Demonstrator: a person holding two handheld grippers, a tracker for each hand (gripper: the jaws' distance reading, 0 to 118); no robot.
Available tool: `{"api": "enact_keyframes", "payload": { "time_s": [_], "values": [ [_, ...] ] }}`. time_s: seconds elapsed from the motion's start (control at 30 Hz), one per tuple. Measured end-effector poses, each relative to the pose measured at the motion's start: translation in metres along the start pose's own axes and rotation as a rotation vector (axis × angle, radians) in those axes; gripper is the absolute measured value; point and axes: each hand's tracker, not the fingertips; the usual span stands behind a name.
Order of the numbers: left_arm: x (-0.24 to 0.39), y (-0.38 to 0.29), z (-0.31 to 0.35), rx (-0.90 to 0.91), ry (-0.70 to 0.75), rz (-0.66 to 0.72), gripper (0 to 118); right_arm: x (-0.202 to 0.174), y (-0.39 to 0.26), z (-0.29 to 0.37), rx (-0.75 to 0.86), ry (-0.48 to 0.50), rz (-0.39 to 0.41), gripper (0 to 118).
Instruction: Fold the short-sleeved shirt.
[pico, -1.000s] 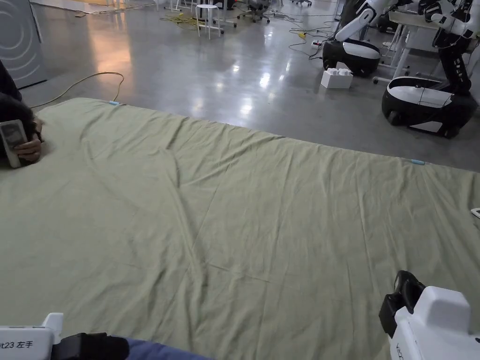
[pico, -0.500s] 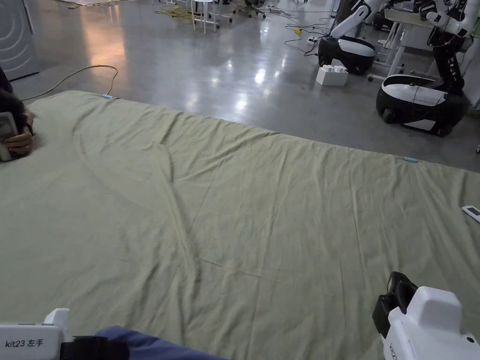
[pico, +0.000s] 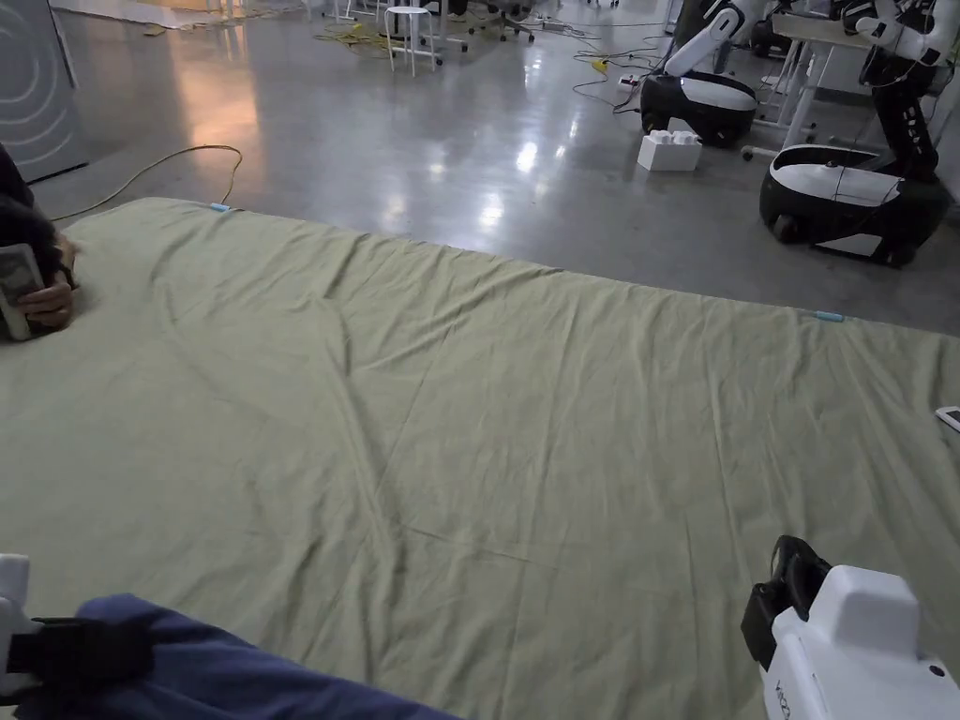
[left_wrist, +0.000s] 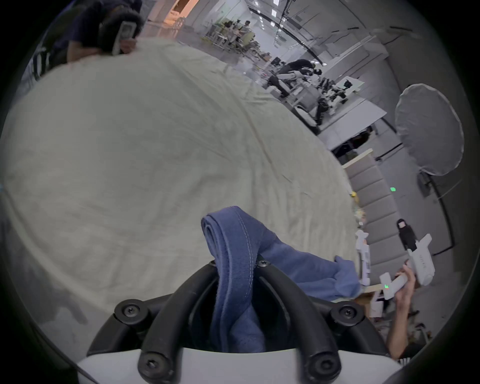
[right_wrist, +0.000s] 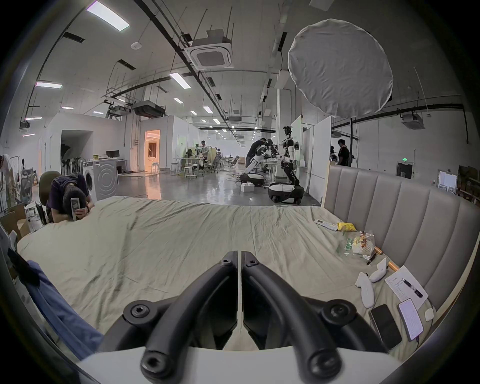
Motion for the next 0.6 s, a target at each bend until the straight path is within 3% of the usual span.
{"api": "enact_keyframes", "payload": {
  "time_s": [0.23, 0.43, 0.6],
  "values": [
    [0.040, -0.013, 0.013, -0.014, 0.053, -0.011, 14, -0.002, -0.003, -0.004, -0.009, 0.016, -0.030, 3],
    [0.085, -0.024, 0.000, -0.034, -0.181, 0.091, 14, -0.003, -0.006, -0.002, -0.012, 0.022, -0.037, 3],
    [0.139, -0.046, -0.030, -0.084, -0.226, 0.008, 14, 0.001, -0.010, 0.001, -0.018, 0.017, -0.040, 3]
  ]
}}
